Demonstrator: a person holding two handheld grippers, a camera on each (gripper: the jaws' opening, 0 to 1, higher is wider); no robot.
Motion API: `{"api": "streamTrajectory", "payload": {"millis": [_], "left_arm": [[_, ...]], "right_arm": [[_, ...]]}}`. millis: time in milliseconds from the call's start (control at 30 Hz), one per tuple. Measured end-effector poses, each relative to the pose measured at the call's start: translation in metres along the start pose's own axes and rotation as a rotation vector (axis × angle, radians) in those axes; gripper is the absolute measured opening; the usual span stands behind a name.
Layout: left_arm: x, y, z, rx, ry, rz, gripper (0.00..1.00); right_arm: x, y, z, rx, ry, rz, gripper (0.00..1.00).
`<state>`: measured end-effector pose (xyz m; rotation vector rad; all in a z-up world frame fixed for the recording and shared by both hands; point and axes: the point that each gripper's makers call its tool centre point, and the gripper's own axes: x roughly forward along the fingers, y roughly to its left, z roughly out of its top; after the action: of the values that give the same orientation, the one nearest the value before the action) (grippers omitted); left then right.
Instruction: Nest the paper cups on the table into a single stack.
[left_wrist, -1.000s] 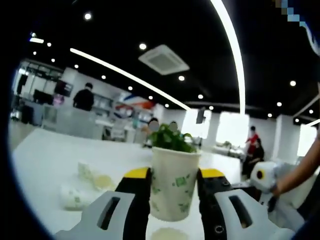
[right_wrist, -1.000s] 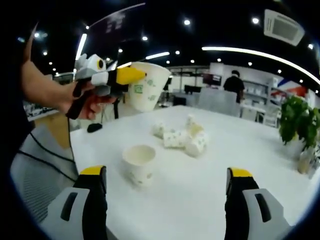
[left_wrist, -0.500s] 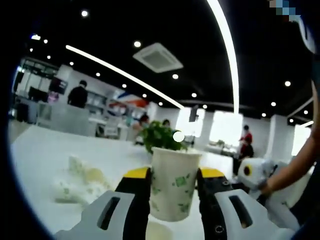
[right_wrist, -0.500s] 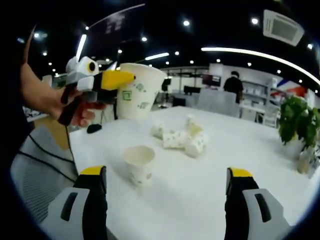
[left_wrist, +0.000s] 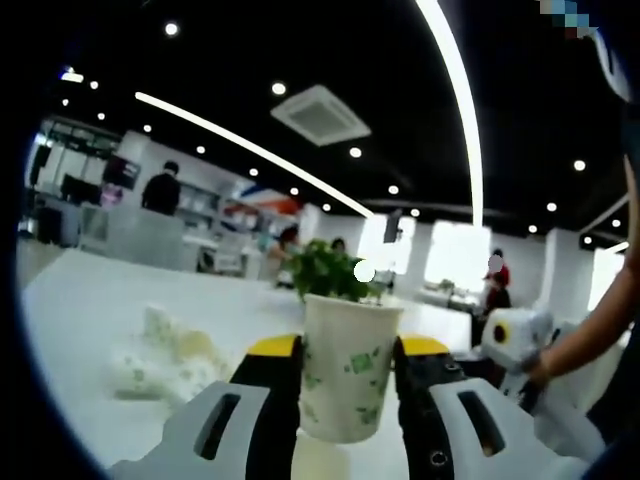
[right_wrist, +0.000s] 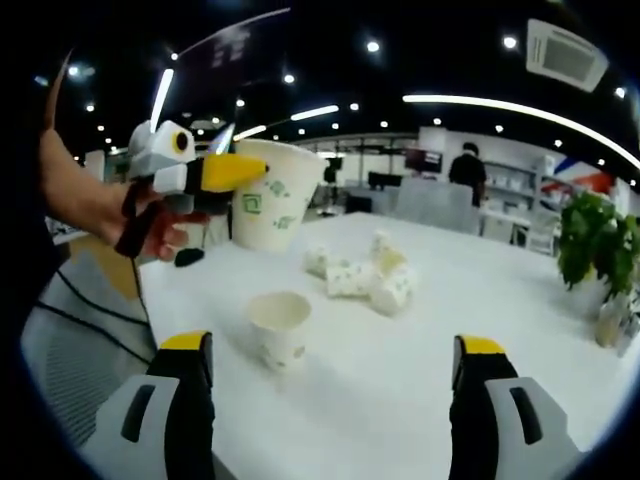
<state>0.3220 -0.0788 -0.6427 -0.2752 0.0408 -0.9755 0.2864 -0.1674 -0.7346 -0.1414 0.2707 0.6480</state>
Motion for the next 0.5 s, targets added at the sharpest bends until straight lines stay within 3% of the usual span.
{"api": "streamTrajectory", "payload": {"millis": [467,500], "left_arm": [[0.003,0.012,-0.024,0.007,0.036,0.028,0.34],[0.003,0.017,-0.033,0.019,0.049,0.041,0.34]], "right_arm": [[0.000,0.000,-0.001,0.001,0.005,-0.003,0.98],[0.000,0.000,-0.001,0.001,0.006,-0.003,0.98]]}}
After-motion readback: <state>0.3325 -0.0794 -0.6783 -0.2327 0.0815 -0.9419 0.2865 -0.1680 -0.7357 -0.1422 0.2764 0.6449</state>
